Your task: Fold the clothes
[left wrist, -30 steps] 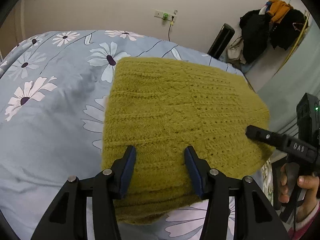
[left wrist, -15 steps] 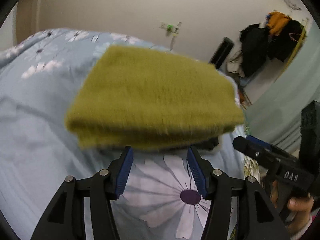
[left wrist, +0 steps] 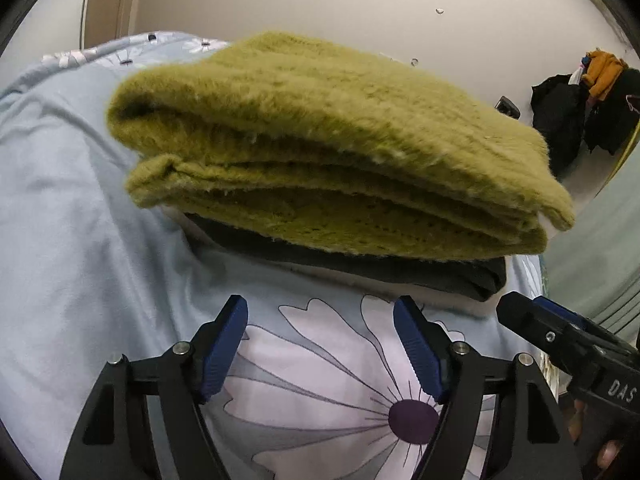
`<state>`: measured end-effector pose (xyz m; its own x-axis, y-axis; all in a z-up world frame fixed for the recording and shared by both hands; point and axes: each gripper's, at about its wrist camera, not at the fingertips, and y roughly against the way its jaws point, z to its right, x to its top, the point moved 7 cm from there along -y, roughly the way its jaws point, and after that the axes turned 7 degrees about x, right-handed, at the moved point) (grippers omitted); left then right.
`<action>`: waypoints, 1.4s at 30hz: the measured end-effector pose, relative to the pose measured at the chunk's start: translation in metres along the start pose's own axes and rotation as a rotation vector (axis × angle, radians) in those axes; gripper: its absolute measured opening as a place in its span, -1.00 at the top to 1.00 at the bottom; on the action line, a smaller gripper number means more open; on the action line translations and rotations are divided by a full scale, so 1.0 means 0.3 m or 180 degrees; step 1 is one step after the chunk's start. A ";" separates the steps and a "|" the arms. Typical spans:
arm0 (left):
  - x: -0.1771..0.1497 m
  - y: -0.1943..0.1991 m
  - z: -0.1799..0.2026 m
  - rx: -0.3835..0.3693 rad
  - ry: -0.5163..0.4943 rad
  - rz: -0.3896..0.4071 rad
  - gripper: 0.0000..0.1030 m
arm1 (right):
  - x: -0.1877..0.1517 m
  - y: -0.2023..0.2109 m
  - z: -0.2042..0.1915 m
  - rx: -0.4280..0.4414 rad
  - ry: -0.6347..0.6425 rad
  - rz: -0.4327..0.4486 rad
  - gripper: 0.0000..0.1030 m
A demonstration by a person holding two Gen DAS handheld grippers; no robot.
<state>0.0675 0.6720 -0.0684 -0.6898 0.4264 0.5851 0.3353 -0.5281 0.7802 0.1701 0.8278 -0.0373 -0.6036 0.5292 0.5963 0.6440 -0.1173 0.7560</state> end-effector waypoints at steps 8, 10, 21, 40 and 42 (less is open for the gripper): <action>0.011 -0.013 -0.027 -0.0027 -0.0055 0.0048 -0.59 | 0.026 -0.027 -0.050 -0.0110 0.0192 -0.0009 -1.00; 0.011 -0.016 -0.039 -0.0038 -0.0018 0.0035 -0.59 | 0.028 -0.027 -0.060 -0.0131 0.0205 0.0003 -1.00; 0.026 0.001 -0.090 -0.0079 0.0137 0.0142 -0.59 | 0.036 -0.019 -0.097 -0.0320 0.0417 0.0120 -1.00; 0.009 0.039 -0.119 -0.0114 0.0121 0.0101 -0.60 | 0.040 -0.040 -0.144 -0.0475 0.0644 0.0140 -1.00; 0.007 0.043 -0.124 -0.0117 0.0124 0.0085 -0.60 | 0.040 -0.041 -0.144 -0.0485 0.0643 0.0143 -1.00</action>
<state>0.0464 0.6386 -0.0654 -0.7057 0.3830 0.5960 0.3307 -0.5659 0.7552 0.1346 0.7993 -0.0279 -0.6675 0.3439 0.6604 0.6032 -0.2703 0.7504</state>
